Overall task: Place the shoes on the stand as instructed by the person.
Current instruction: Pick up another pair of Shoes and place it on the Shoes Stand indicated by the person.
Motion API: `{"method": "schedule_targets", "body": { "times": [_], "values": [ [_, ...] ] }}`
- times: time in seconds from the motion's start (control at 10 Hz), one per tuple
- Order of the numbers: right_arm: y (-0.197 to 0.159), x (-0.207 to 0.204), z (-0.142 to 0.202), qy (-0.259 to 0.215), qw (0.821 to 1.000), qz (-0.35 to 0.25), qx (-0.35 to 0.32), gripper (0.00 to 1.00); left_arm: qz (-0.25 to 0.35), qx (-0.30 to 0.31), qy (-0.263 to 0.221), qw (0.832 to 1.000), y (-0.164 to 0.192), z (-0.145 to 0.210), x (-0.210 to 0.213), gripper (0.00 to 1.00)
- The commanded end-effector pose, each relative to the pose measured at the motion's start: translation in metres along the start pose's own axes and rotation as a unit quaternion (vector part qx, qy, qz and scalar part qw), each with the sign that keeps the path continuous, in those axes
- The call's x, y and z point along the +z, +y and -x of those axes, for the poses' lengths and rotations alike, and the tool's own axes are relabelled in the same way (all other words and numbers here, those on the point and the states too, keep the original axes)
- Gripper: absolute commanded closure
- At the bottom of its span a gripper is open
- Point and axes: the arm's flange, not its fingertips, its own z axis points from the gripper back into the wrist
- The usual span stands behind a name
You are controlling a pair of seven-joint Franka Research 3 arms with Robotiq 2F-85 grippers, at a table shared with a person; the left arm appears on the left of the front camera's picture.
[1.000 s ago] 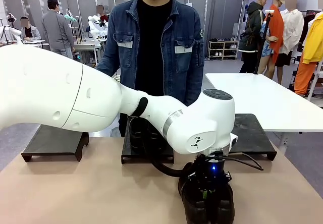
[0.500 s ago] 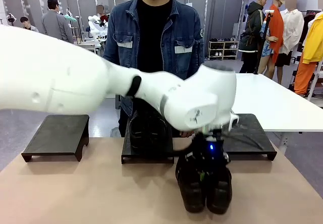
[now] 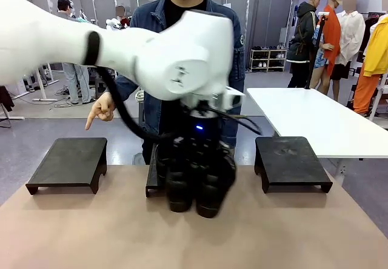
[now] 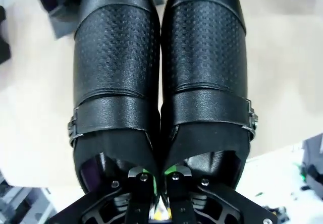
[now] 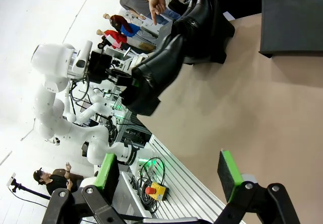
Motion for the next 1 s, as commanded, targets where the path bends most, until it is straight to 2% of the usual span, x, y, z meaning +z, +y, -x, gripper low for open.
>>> {"method": "schedule_targets", "body": {
  "times": [0.0, 0.4, 0.6, 0.7, 0.9],
  "values": [
    [0.001, 0.002, -0.001, -0.004, 1.0, -0.005, 0.003, 0.0, 0.043, -0.037, -0.016, 0.998, 0.086, 0.029, 0.015, 1.0],
    [0.001, 0.002, -0.001, -0.004, 1.0, -0.005, 0.003, 0.0, 0.058, -0.057, -0.068, 0.994, 0.233, 0.066, 0.032, 1.0],
    [0.001, 0.002, -0.001, -0.004, 1.0, -0.005, 0.003, 0.0, 0.028, -0.027, -0.089, 0.995, 0.307, 0.074, 0.029, 1.0],
    [0.001, 0.002, -0.001, -0.004, 1.0, -0.005, 0.003, 0.0, 0.047, -0.005, -0.103, 0.994, 0.339, 0.07, 0.029, 1.0],
    [0.001, 0.002, -0.001, -0.004, 1.0, -0.005, 0.003, 0.0, 0.017, 0.045, -0.117, 0.992, 0.39, 0.046, 0.017, 1.0]
  ]
}}
